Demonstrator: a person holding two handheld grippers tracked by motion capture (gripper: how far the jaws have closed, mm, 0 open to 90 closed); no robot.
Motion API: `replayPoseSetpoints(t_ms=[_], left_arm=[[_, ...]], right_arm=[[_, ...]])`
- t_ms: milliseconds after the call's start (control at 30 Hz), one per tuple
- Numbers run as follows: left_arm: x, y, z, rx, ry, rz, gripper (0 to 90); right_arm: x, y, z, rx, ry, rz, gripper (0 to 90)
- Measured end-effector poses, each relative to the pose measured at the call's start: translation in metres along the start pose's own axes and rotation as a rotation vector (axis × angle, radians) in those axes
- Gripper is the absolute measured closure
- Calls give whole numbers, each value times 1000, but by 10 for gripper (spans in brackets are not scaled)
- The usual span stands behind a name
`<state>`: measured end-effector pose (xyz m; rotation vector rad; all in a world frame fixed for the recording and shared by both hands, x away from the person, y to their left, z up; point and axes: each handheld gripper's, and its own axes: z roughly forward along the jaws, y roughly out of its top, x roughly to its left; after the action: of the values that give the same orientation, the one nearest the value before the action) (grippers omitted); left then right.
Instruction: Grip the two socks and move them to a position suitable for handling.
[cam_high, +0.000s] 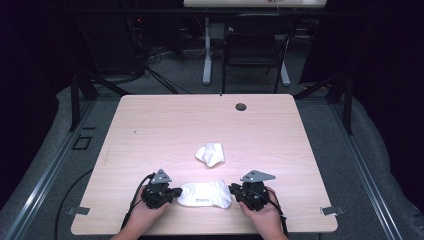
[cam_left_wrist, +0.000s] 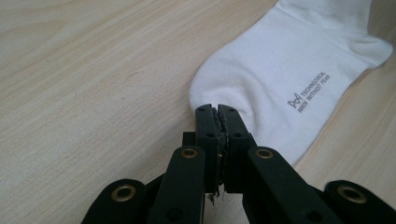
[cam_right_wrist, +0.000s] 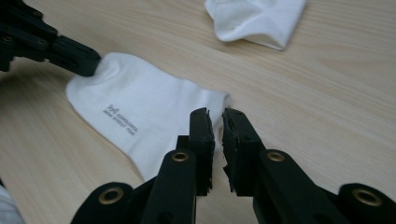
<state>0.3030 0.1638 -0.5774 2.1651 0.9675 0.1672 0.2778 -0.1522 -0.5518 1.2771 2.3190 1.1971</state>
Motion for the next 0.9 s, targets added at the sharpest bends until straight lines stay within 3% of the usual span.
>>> replayPoseSetpoints(t_ms=[100, 167, 300, 400, 467, 700, 900], left_arm=[[0, 0, 0, 1, 1, 6, 881], [1, 0, 0, -1, -1, 8, 881], [1, 0, 0, 1, -3, 9, 881], [2, 0, 0, 2, -4, 10, 881], [2, 0, 0, 3, -4, 9, 881], [3, 0, -1, 5, -3, -2, 881], [2, -1, -2, 5, -16, -4, 880]], right_arm=[[3, 0, 7, -6, 51, -23, 813], [6, 1, 14, 20, 67, -61, 804], [8, 0, 28, 92, 41, -98, 807], [3, -4, 33, 133, 25, -71, 827], [1, -4, 32, 134, 34, -45, 846], [-2, -7, 28, 145, 26, -28, 883], [-2, -9, 25, 145, 29, -5, 867]])
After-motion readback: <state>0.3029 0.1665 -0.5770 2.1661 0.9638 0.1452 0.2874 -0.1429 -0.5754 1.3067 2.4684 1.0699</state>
